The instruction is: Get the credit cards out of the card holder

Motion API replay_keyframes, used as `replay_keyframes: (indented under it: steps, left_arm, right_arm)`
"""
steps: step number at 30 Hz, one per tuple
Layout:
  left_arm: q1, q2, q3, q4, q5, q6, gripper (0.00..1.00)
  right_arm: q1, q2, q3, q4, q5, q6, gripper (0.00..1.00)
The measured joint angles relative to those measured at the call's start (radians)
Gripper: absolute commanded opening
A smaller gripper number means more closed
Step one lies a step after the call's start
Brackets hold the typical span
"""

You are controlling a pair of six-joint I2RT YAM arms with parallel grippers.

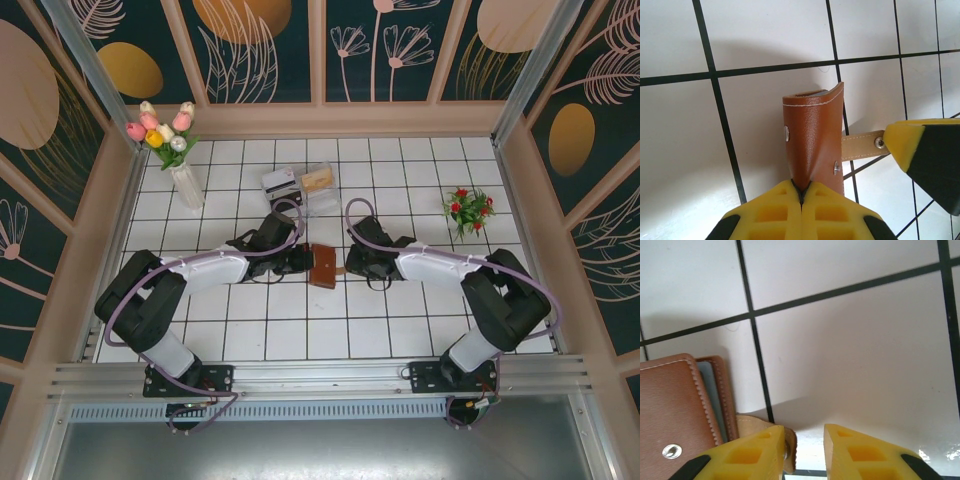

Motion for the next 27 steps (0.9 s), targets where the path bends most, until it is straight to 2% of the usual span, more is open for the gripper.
replay_keyframes:
  steps: [9,15,17,20,22,24,27]
  left_arm:
    - [0.0,0.004,0.011,-0.013,0.002,0.006,0.05]
    - [0.0,0.006,0.011,-0.013,0.002,0.007,0.08]
    - [0.0,0.007,0.012,-0.016,0.002,0.007,0.09]
    - [0.0,0.008,0.014,-0.02,0.002,0.008,0.19]
    - [0.0,0.009,0.015,-0.024,-0.002,0.008,0.29]
    - [0.0,0.009,0.016,-0.035,-0.01,-0.001,0.39]
    - [0.003,0.009,0.016,-0.051,-0.03,-0.016,0.48]
  right_arm:
    - [0.0,0.033,0.01,0.049,-0.119,-0.029,0.33]
    - [0.0,0.06,0.018,0.058,-0.137,-0.029,0.28]
    - [0.0,0.065,0.019,0.062,-0.14,-0.029,0.22]
    - [0.0,0.076,0.025,0.07,-0.146,-0.029,0.13]
    - [0.0,0.08,0.031,0.074,-0.147,-0.031,0.04]
    - [0.0,0.08,0.035,0.078,-0.146,-0.031,0.02]
    - [-0.001,0.08,0.039,0.08,-0.145,-0.037,0.01]
